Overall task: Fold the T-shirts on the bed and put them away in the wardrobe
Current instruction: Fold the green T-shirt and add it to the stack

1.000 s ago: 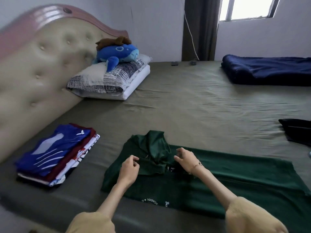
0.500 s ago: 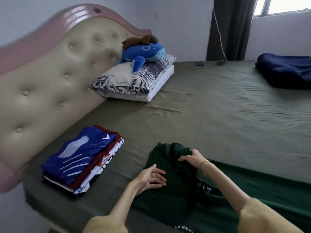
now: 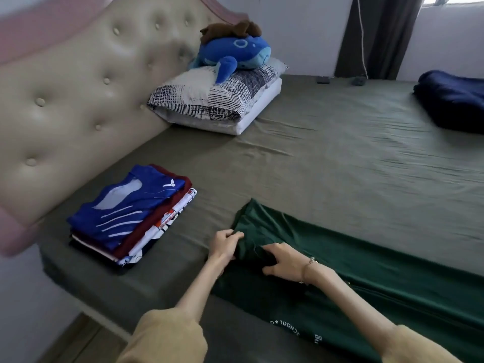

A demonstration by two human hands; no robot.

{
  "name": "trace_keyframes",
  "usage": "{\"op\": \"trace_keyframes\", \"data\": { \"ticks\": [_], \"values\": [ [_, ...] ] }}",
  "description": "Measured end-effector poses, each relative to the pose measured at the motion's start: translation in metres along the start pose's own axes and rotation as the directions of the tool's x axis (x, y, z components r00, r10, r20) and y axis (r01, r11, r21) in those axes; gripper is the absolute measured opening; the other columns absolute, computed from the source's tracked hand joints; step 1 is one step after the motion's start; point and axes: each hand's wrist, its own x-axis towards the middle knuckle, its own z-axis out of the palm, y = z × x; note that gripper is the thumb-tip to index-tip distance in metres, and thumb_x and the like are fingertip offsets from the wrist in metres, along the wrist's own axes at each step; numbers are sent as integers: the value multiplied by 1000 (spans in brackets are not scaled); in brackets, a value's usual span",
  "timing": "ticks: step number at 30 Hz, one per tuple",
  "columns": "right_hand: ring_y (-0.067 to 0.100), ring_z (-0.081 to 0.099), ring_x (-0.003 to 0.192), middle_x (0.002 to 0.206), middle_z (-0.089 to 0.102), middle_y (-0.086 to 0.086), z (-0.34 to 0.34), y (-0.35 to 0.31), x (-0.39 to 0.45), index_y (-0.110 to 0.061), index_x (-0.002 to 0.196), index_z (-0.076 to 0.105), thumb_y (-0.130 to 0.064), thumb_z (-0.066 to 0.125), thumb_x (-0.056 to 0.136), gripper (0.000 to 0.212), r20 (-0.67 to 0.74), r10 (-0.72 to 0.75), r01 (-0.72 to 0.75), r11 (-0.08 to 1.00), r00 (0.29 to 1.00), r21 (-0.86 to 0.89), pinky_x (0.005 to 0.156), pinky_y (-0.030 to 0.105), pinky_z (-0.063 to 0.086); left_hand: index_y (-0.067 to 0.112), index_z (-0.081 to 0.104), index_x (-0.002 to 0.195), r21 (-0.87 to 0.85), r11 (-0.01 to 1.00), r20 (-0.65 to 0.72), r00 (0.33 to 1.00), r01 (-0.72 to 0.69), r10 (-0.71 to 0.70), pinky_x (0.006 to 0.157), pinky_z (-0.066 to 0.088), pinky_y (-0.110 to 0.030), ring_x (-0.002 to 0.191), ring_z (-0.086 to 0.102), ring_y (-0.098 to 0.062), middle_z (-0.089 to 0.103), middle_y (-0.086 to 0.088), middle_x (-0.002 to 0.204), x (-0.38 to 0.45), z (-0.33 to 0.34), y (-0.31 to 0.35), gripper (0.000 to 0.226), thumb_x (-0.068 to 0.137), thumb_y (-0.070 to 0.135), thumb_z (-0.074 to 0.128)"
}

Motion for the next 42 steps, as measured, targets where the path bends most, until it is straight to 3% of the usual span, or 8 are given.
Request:
{"op": "trace_keyframes", "data": {
  "ticks": [5, 10, 15, 22, 27, 32, 36, 42],
  "values": [
    [18, 60, 103, 111, 67, 3, 8, 4, -5, -18, 118, 61, -18, 62, 84, 34, -22, -47, 47, 999, 999, -8, 87, 23, 42, 8, 70, 85, 259, 965, -44, 997, -50, 64, 45, 50, -20, 74, 57, -21, 61, -6, 82, 6, -16, 5, 5, 81, 10, 69],
    [11, 56, 92, 100, 65, 0, -2, 8, 4, -7, 110, 64, -15, 61, 88, 23, -88, -35, 44, 993, 996, 113, 72, 15, 35, 17, 41, 85, 149, 973, 269, 954, -179, 135, 50, 46, -12, 67, 49, -8, 47, -3, 73, 10, -37, -7, 23, 92, -2, 52],
    [12, 54, 114, 122, 60, -2, -27, 13, 27, -16, 131, 55, -10, 60, 89, 43, -136, 24, 10, 969, 990, 246, 95, 17, 38, 15, 50, 101, 130, 982, 370, 926, -135, 79, 62, 49, -11, 58, 63, 1, 57, -3, 88, 8, -42, -10, 29, 97, -6, 30],
    [23, 53, 118, 118, 60, 6, -41, 32, 47, -22, 129, 55, -37, 60, 88, 43, -144, 243, -234, 969, 959, 81, 93, 23, 39, 17, 60, 86, 42, 999, 278, 960, 33, -43, 63, 48, -17, 56, 64, -7, 62, -6, 77, 10, -36, -4, 25, 94, 39, 51],
    [17, 50, 107, 113, 51, 1, -46, 42, 30, -23, 140, 35, -47, 76, 71, 83, -70, 336, -316, 926, 939, 205, 89, 21, 37, 16, 57, 73, 74, 996, 285, 958, -47, 24, 57, 44, -11, 48, 60, 1, 59, -1, 69, 17, -35, -15, 17, 89, 14, 63],
    [19, 53, 108, 119, 57, 9, -40, 61, 15, -17, 123, 54, -32, 78, 73, 58, -173, 358, -333, 930, 917, 157, 86, 21, 39, 15, 55, 68, 78, 996, 231, 973, -41, 22, 47, 40, -8, 42, 58, 1, 57, 0, 60, 21, -30, -16, 23, 90, 11, 61],
    [21, 51, 118, 126, 55, 10, -32, 70, 14, -13, 118, 55, -21, 74, 79, 44, -268, 373, -271, 896, 888, 351, 89, 21, 38, 13, 53, 66, 87, 996, 204, 979, -36, 18, 43, 37, -7, 38, 57, 0, 55, -4, 63, 22, -27, -16, 25, 91, 8, 58],
    [19, 49, 90, 100, 55, 9, -20, 73, 6, -6, 121, 49, -25, 75, 78, 54, -377, 347, -263, 930, 859, 257, 75, 19, 34, 14, 57, 65, 118, 991, 138, 990, -58, 41, 40, 37, -7, 37, 56, 0, 54, -4, 60, 22, -25, -18, 26, 90, 8, 57]
  ]
}}
